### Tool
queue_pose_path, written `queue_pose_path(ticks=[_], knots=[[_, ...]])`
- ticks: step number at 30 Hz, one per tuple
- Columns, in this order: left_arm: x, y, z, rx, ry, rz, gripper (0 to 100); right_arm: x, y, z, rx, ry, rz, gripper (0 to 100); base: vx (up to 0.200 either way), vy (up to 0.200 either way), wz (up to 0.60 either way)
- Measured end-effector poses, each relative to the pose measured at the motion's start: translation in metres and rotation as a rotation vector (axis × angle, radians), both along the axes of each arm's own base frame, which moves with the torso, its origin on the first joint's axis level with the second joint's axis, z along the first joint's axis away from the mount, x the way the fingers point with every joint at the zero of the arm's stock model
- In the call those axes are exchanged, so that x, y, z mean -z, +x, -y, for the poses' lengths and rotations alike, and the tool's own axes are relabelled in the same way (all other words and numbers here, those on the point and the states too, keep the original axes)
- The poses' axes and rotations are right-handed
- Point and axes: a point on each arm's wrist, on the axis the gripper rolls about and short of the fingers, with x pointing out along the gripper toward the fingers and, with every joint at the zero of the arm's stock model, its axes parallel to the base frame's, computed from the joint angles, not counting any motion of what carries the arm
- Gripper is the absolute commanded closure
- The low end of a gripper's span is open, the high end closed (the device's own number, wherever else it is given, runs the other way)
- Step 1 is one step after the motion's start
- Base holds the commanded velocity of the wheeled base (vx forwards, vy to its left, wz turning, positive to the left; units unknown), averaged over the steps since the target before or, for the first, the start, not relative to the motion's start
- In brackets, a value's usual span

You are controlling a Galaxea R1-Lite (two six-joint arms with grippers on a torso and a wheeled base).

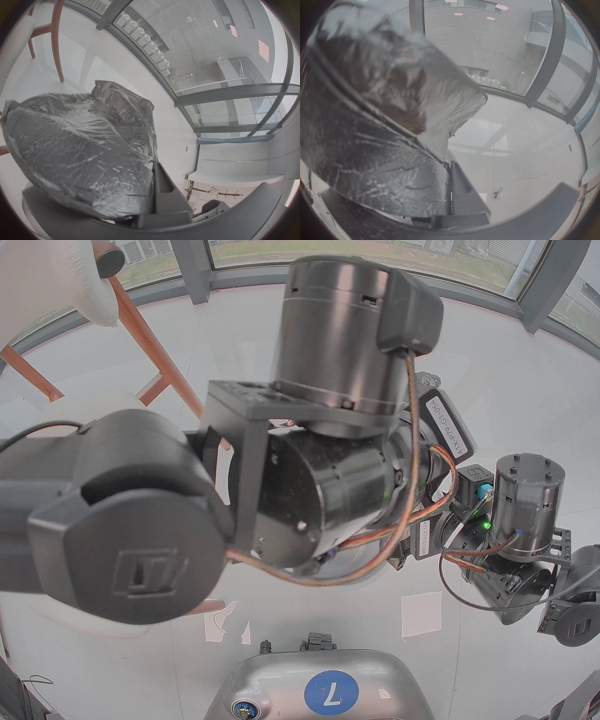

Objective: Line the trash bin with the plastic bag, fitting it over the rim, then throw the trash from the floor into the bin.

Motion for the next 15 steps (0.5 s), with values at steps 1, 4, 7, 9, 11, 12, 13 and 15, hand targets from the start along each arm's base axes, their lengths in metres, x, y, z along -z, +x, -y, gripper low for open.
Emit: queue_pose_path(ticks=[1, 4, 7, 9, 11, 12, 13, 15], knots=[[0.000, -0.002, -0.001, 0.000, 0.002, -0.001, 100, 0.000, -0.001, -0.001, -0.006, 0.000, -0.001, 100, 0.000, 0.000, 0.00], [-0.003, -0.007, -0.009, -0.011, 0.004, 0.000, 100, 0.000, -0.007, -0.006, -0.030, 0.004, -0.001, 100, 0.000, 0.000, 0.00], [-0.003, -0.011, -0.016, -0.013, 0.011, -0.004, 100, 0.000, -0.011, -0.009, -0.050, 0.006, -0.002, 100, 0.000, 0.000, 0.00], [0.000, -0.015, -0.020, -0.012, 0.024, -0.011, 100, 0.001, -0.014, -0.011, -0.062, 0.007, -0.003, 100, 0.000, 0.000, 0.00], [0.006, -0.018, -0.025, -0.009, 0.041, -0.022, 100, 0.003, -0.018, -0.012, -0.072, 0.004, -0.008, 100, 0.000, 0.000, 0.00], [0.008, -0.020, -0.027, -0.006, 0.052, -0.028, 100, 0.004, -0.020, -0.012, -0.077, 0.001, -0.011, 100, 0.000, 0.000, 0.00], [0.011, -0.023, -0.029, -0.002, 0.062, -0.033, 100, 0.006, -0.022, -0.011, -0.082, -0.005, -0.016, 100, 0.000, 0.000, 0.00], [0.016, -0.026, -0.031, 0.003, 0.077, -0.041, 100, 0.012, -0.026, -0.009, -0.090, -0.022, -0.030, 100, 0.000, 0.000, 0.00]])
